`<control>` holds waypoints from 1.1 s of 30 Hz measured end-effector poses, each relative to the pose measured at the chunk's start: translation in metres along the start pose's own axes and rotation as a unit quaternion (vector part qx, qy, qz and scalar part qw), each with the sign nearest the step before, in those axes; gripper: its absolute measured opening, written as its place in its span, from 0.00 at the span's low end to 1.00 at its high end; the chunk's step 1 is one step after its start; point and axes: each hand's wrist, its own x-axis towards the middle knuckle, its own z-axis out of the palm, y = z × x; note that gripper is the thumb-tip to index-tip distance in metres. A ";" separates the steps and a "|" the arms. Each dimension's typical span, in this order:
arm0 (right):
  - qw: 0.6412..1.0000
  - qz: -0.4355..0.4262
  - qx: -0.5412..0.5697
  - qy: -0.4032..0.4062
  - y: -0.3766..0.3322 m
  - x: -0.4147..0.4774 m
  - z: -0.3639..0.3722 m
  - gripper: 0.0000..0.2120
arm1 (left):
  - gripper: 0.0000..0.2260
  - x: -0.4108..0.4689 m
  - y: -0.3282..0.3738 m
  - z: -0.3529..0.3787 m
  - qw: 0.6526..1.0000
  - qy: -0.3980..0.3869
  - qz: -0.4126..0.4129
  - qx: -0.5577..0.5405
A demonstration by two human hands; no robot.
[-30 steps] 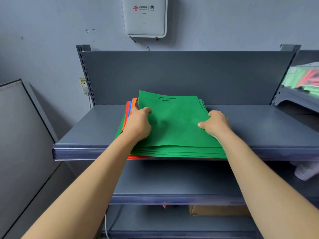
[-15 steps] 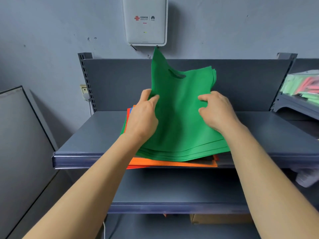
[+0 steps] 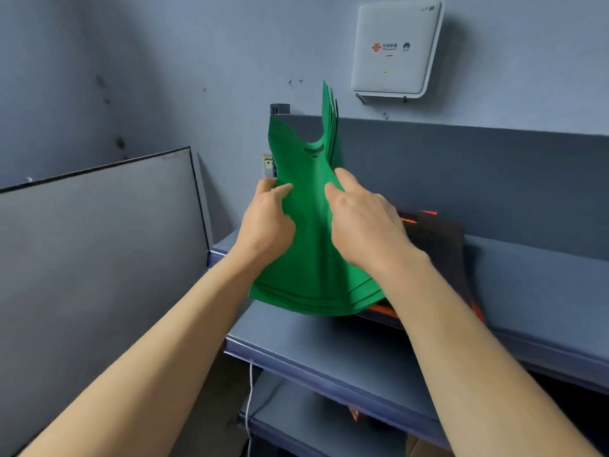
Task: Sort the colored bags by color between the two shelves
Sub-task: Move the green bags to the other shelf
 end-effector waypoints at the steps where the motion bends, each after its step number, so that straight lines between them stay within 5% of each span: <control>1: 1.000 -0.025 0.007 0.002 -0.008 -0.002 -0.002 0.18 | 0.27 -0.008 -0.003 -0.007 1.000 0.021 -0.018 -0.010; 6: 0.988 -0.146 0.055 -0.009 -0.053 -0.022 -0.004 0.23 | 0.26 -0.058 -0.015 -0.044 0.989 0.109 -0.100 -0.010; 17: 0.931 -0.242 0.269 -0.046 -0.158 -0.053 -0.002 0.22 | 0.26 -0.199 -0.035 -0.160 0.935 0.253 -0.208 0.138; 24: 0.835 -0.368 0.404 -0.058 -0.274 -0.119 -0.048 0.23 | 0.27 -0.320 -0.036 -0.250 0.854 0.307 -0.309 0.283; 33: 0.744 -0.440 0.496 -0.081 -0.440 -0.253 -0.112 0.21 | 0.34 -0.509 -0.031 -0.381 0.750 0.357 -0.448 0.332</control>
